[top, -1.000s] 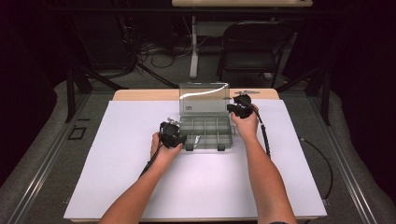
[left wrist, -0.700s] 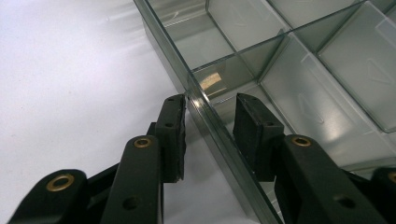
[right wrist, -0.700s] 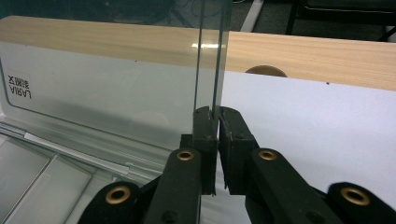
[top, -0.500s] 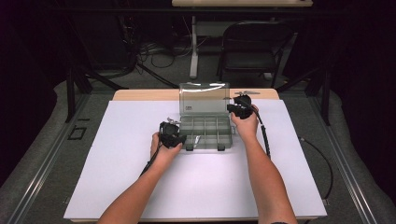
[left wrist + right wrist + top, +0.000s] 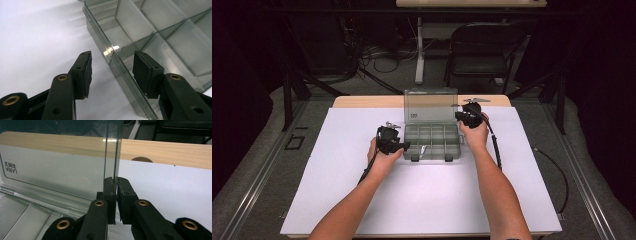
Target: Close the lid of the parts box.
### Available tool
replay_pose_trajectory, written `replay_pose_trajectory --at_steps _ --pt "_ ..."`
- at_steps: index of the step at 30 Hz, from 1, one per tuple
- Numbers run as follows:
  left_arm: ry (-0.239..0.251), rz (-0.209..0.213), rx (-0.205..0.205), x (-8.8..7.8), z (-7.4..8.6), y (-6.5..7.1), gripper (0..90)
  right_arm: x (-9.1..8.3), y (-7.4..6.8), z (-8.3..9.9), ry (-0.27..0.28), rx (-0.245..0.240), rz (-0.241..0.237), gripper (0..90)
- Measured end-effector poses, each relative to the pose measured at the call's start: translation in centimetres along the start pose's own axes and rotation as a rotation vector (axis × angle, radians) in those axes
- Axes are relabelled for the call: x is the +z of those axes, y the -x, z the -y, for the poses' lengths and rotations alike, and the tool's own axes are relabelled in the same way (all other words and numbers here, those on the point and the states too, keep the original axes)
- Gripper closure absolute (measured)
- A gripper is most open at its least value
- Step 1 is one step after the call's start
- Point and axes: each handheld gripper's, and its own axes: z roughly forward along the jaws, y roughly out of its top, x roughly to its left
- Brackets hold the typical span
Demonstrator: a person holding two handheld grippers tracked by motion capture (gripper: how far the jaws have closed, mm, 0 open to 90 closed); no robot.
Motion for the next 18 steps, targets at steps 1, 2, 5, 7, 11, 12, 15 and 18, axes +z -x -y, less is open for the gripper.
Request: replay_pose_trajectory --at_steps 1,2,5,7,11,12,15,18 --pt "0.005 0.006 -0.008 -0.2 -0.2 0.0 48.4 0.0 0.0 0.0 0.001 0.000 0.000 86.0" --pt "0.009 0.010 -0.013 -0.4 -0.4 -0.1 47.6 0.0 0.0 0.0 0.001 0.002 -0.001 86.0" --pt "0.035 0.001 0.007 -1.4 -1.4 -0.2 45.4 0.0 -0.1 0.0 0.001 0.000 0.005 86.0" --pt "0.050 -0.008 0.026 -2.0 -2.1 -0.2 44.5 -0.1 -0.1 0.0 0.004 -0.001 0.004 86.0" --pt "0.061 -0.038 0.047 -3.0 -3.5 -0.2 42.3 -0.1 -0.1 0.0 0.005 -0.001 0.004 86.1" --pt "0.063 -0.038 0.051 -3.2 -3.9 -0.3 41.9 -0.1 -0.1 0.0 0.005 -0.002 0.005 86.1" --pt "0.068 -0.046 0.047 -3.8 -4.9 -0.5 41.0 -0.1 -0.1 0.1 0.009 -0.004 0.004 86.1" --pt "0.061 -0.057 0.057 -4.0 -5.7 -0.7 40.2 -0.1 -0.1 0.1 0.011 -0.005 0.005 86.1"
